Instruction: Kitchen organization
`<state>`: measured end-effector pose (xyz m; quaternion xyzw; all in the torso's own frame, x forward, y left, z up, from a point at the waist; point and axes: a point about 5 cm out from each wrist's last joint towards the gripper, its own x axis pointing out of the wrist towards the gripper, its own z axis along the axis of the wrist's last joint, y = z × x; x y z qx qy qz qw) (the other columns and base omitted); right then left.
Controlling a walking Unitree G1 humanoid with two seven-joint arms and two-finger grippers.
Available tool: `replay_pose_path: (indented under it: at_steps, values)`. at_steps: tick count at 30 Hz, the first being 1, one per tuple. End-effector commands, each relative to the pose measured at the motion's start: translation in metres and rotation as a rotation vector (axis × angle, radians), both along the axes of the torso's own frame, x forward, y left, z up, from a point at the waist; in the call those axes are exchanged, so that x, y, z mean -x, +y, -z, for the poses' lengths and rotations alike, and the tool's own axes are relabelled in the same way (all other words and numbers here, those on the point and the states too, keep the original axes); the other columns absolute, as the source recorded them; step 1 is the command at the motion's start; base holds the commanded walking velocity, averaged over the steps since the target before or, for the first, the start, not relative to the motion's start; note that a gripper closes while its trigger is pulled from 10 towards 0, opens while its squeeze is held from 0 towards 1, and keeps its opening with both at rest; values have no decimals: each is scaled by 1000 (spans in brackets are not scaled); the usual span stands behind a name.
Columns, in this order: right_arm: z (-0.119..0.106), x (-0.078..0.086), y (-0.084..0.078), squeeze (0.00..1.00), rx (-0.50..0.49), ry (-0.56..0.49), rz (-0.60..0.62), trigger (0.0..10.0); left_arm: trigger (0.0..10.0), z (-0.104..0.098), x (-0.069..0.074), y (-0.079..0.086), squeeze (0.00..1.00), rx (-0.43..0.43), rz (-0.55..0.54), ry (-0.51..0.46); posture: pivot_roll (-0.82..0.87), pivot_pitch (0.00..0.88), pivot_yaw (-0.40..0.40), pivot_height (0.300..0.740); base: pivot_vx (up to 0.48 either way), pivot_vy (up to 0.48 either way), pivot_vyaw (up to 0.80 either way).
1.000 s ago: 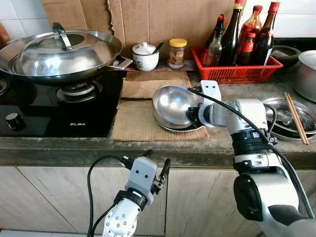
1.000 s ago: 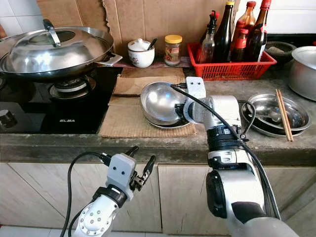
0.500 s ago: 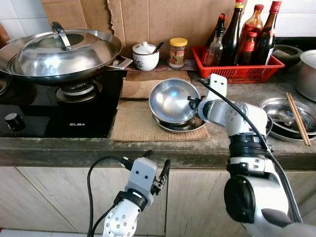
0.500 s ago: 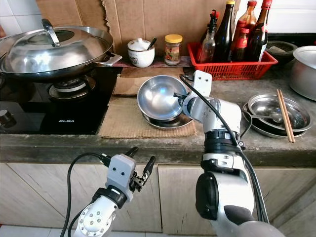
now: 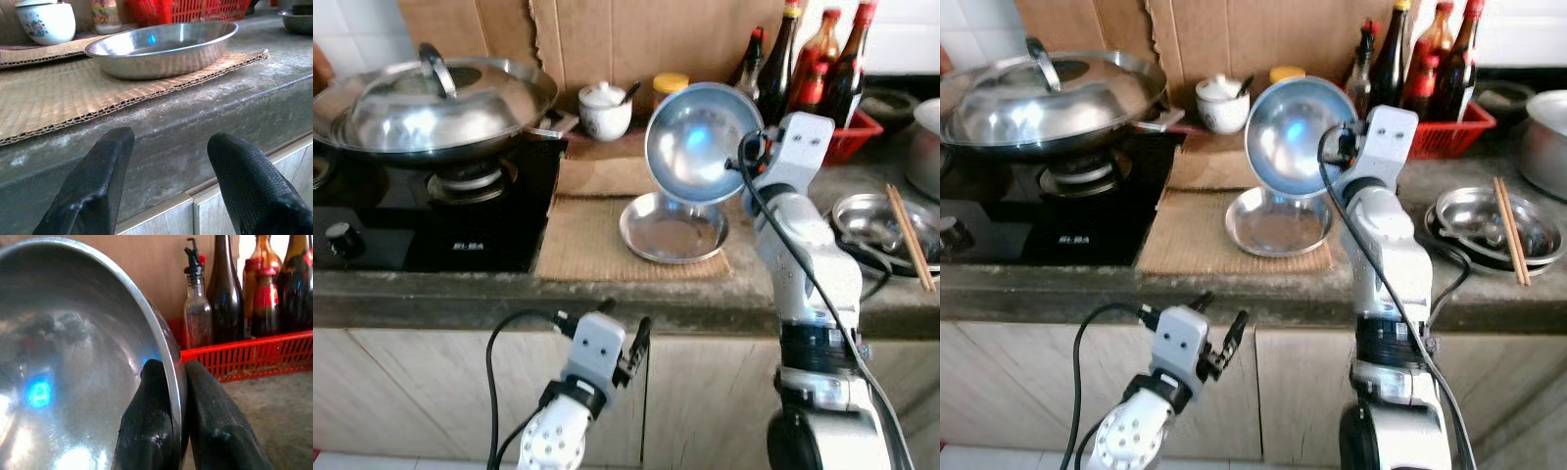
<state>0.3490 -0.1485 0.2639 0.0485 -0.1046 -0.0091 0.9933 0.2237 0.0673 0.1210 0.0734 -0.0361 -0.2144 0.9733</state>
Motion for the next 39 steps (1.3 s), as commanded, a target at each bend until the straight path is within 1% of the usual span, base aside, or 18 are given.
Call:
replay_pose_path:
  at_steps: [1,2,3,4,5,6,7,10,12,17,21,24,26,27,28,29,30,39]
  values:
    - [-14,13,5,0,55,-128,-7,0,10000,-1,0,1,0,0,-8,0,-25,7,-11,740,0,0,0]
    - [-14,13,5,0,55,-128,-7,0,10000,-1,0,1,0,0,-8,0,-25,7,-11,740,0,0,0]
    - [-9,33,2,0,105,-198,51,0,10000,0,-1,3,0,1,-12,3,-31,0,-4,740,0,0,0]
    - [-9,41,1,0,137,-233,83,0,10000,0,-2,4,0,2,-14,3,-31,0,-2,740,0,0,0]
    - [-9,41,1,0,137,-233,83,0,10000,0,-2,4,0,2,-14,3,-31,0,-2,740,0,0,0]
    - [-9,47,1,0,166,-257,109,0,10000,0,-2,5,0,3,-15,1,-33,0,-4,740,0,0,0]
    - [-8,56,0,0,220,-302,157,0,10000,-1,-3,6,0,3,-20,-7,-32,0,0,740,0,0,0]
    - [2,69,-4,0,313,-324,183,0,10000,-2,-4,7,0,6,-24,-18,-37,0,7,740,0,0,0]
    - [9,73,-10,0,328,-312,199,0,10000,-3,-5,8,0,7,-23,-20,-41,0,10,740,0,0,0]
    - [15,78,-13,0,337,-298,215,0,10000,-3,-5,9,0,9,-24,-25,-44,0,12,740,0,0,0]
    - [22,81,-16,0,297,-266,242,0,10000,-4,-4,8,0,16,-24,-29,-41,0,14,740,0,0,0]
    - [23,82,-16,0,296,-268,255,0,10000,-3,-3,9,0,14,-24,-27,-39,0,16,740,0,0,0]
    - [24,81,-15,0,294,-270,258,1294,10000,-4,-3,9,0,12,-23,-27,-39,0,16,740,0,0,0]
    - [24,81,-15,0,294,-270,258,1294,10000,-4,-3,9,0,12,-23,-27,-39,0,16,740,0,0,0]
    - [25,81,-13,0,283,-268,250,1961,10000,-4,-3,9,0,10,-22,-28,-38,0,20,740,0,0,0]
    - [25,81,-12,0,276,-266,244,7333,10000,-4,-3,8,0,10,-21,-28,-38,0,19,740,-240,0,0]
    - [25,81,-10,0,270,-266,242,10000,10000,-4,-3,8,0,8,-21,-27,-39,2,20,740,-240,0,0]
    - [25,79,-6,0,262,-268,217,10000,10000,-4,-3,8,0,10,-21,-29,-38,4,16,740,-256,0,0]
